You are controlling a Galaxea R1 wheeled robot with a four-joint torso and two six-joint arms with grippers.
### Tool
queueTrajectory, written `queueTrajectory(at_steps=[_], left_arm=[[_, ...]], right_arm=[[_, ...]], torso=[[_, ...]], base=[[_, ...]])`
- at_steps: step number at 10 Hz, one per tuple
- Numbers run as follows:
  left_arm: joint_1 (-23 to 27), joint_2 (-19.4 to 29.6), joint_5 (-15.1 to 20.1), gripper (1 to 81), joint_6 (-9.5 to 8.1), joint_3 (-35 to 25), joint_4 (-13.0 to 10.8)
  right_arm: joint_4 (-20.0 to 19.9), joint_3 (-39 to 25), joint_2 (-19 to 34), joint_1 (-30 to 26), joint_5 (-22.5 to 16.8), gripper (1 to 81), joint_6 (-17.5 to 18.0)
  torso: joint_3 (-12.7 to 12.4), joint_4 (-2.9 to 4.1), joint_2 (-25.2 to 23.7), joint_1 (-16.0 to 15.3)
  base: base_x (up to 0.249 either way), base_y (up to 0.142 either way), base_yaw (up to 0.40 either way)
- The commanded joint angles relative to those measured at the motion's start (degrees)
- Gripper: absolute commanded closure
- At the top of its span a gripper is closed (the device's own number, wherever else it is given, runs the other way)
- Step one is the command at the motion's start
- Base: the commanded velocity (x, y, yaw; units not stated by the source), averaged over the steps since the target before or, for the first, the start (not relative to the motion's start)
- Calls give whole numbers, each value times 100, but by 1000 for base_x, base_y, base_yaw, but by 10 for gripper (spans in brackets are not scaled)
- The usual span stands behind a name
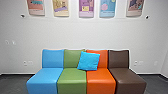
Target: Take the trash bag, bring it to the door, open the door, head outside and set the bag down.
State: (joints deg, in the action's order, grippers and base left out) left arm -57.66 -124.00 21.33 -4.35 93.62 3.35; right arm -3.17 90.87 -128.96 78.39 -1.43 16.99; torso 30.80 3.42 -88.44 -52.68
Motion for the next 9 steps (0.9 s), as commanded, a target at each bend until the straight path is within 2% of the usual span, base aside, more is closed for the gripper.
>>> queueTrajectory(at_steps=[1, 5, 6, 7, 9], left_arm=[[-135, 7, -208, 811, 479, -187, -10], [-873, -257, -622, 811, 866, -28, -10], [-1005, -414, -622, 811, 927, 68, -19], [-1146, -600, -622, 811, 1103, 174, -19], [-1366, -1083, -630, 811, 1191, 710, -19]], right_arm=[[-17, 228, -149, -169, -191, 10, -21], [-17, 703, -633, 270, -33, 10, -29], [-17, 807, -738, 340, 2, 10, -29], [-17, 905, -827, 420, 11, 10, -47], [18, 1221, -1064, 534, 11, 10, -56]], torso=[[9, 0, 547, 354], [-54, 0, 1290, 830], [-57, 0, 1493, 964], [-57, 0, 1692, 1093], [-57, 0, 2077, 1340]], base=[[0, 0, 0], [0, 0, 0], [0, 0, 0], [0, 0, 0], [0, 0, 0]])
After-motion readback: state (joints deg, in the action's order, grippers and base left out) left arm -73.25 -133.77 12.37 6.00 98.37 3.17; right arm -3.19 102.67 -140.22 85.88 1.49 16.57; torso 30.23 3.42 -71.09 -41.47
